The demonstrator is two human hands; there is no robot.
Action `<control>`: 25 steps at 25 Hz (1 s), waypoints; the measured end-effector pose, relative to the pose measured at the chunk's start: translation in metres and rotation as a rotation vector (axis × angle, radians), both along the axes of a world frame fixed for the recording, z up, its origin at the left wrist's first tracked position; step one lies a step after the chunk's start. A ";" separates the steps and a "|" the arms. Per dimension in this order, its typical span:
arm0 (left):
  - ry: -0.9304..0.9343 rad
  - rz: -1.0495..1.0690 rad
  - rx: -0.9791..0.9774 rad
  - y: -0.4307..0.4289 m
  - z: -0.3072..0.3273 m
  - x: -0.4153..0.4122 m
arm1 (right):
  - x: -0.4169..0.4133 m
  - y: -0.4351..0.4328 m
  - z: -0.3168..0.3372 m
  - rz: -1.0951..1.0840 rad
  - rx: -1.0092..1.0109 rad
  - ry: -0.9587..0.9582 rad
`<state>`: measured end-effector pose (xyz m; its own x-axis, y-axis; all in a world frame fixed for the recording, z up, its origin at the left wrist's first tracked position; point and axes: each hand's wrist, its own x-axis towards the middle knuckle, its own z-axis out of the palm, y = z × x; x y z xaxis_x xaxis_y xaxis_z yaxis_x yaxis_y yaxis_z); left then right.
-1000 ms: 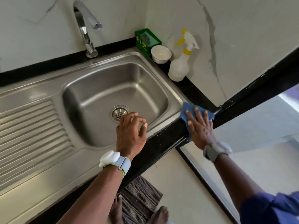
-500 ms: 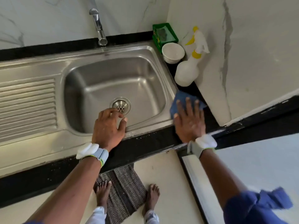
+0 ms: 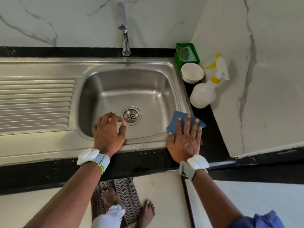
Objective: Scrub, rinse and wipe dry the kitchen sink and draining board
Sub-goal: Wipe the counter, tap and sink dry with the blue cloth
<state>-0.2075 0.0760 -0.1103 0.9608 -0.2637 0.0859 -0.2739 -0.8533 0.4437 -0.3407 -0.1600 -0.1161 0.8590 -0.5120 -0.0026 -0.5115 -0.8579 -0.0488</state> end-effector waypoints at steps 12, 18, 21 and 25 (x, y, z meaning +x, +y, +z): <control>-0.254 -0.102 0.192 0.041 0.001 0.205 | 0.194 -0.077 -0.031 0.375 -0.398 0.225; -0.285 -0.166 0.248 0.052 -0.010 0.290 | 0.304 -0.113 -0.022 0.234 -0.279 0.076; -0.235 -0.134 0.191 0.060 -0.018 0.293 | 0.346 -0.100 -0.015 0.031 0.012 -0.092; -0.234 -0.144 0.175 0.060 -0.017 0.293 | 0.388 -0.078 0.005 0.056 0.464 -0.416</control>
